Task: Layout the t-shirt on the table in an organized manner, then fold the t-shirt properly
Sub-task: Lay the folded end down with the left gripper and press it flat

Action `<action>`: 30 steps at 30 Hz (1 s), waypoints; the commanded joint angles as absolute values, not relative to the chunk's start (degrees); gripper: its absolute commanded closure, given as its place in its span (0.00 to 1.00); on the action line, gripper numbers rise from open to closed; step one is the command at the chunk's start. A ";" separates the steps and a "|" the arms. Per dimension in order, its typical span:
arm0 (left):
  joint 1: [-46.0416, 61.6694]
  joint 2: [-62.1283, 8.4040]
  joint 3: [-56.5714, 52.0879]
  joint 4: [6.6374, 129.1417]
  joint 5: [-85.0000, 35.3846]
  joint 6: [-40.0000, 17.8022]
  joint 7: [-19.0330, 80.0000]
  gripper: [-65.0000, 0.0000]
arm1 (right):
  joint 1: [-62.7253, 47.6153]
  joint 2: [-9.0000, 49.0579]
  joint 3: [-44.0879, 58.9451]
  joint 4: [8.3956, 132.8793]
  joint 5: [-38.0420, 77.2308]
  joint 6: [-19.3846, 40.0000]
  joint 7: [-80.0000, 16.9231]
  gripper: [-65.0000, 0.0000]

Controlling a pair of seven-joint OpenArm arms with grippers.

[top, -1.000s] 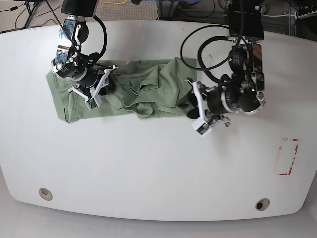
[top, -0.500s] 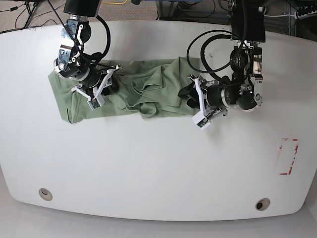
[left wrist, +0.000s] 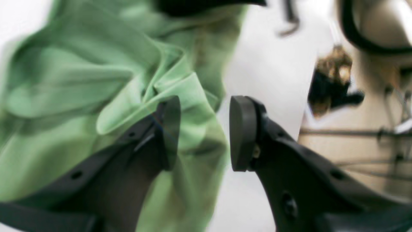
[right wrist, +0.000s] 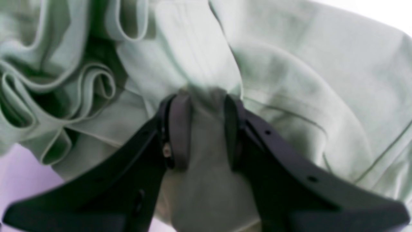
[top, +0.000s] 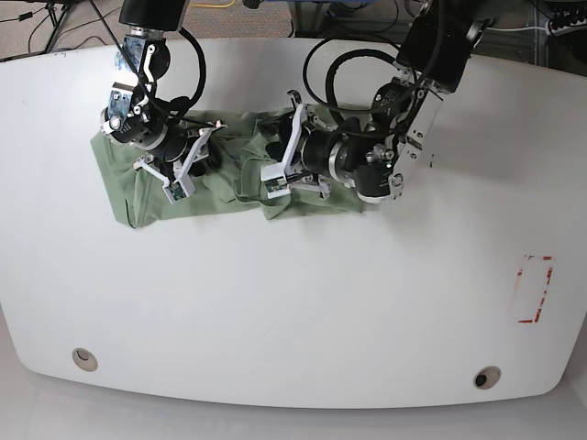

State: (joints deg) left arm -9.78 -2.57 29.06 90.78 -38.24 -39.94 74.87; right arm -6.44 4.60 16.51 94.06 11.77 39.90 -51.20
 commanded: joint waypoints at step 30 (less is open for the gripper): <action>-12.70 -5.32 20.53 92.88 -24.57 -40.00 70.55 0.63 | -6.20 4.88 16.48 94.73 11.12 40.00 -52.18 0.75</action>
State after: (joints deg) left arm -11.57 -5.93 19.51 92.36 -24.18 -39.90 72.10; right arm -6.44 4.60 16.51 94.06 11.75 39.90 -51.20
